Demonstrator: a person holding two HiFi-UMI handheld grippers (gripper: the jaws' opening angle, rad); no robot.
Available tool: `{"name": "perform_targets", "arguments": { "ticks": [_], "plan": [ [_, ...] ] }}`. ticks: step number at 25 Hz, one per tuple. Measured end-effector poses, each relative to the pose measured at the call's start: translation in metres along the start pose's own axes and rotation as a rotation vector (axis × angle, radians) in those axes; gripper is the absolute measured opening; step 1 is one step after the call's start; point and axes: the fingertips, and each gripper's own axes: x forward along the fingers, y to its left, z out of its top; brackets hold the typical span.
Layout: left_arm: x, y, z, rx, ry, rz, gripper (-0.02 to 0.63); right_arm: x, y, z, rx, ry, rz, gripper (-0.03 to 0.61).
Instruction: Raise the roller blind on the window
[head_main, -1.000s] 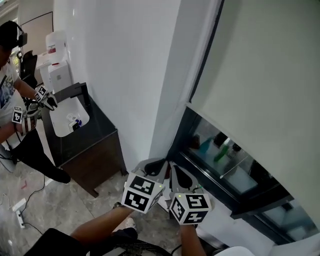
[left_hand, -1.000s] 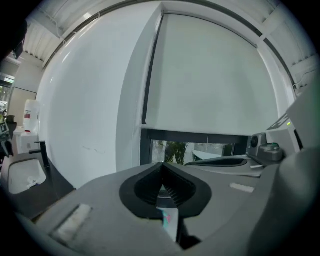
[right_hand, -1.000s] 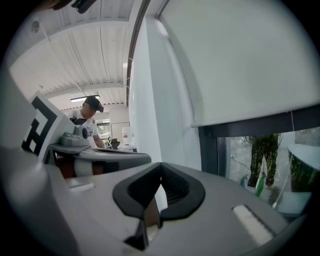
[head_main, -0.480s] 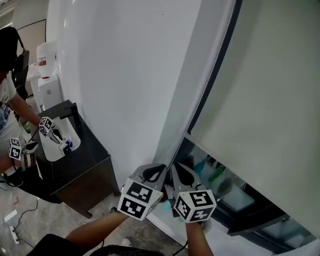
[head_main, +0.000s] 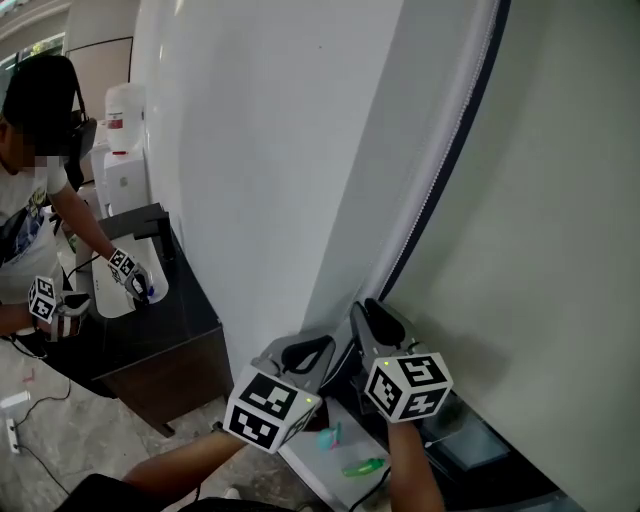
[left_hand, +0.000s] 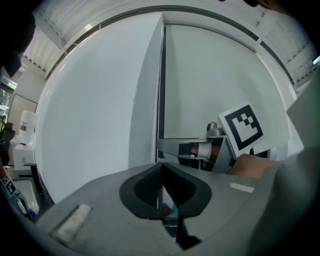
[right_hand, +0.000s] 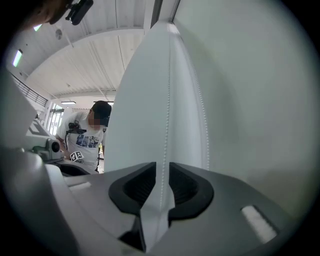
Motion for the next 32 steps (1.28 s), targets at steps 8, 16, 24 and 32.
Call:
{"name": "perform_targets", "arguments": {
  "ticks": [8,16,24,32],
  "plan": [
    [-0.005,-0.002,0.020,-0.038,-0.044,0.051,0.002,0.023,0.001,0.017,-0.018,-0.013,0.193,0.060],
    [0.000,-0.007,0.050,0.051,-0.054,0.053,0.042,0.023,0.009,0.013,-0.035,-0.010,0.242,0.017],
    [0.029,-0.021,0.089,0.108,-0.058,-0.015,0.098,-0.027,0.017,-0.005,-0.049,-0.011,0.226,0.015],
    [0.038,-0.039,0.141,0.214,-0.120,-0.077,0.094,-0.044,0.022,-0.007,-0.125,0.024,0.184,0.015]
  ]
}}
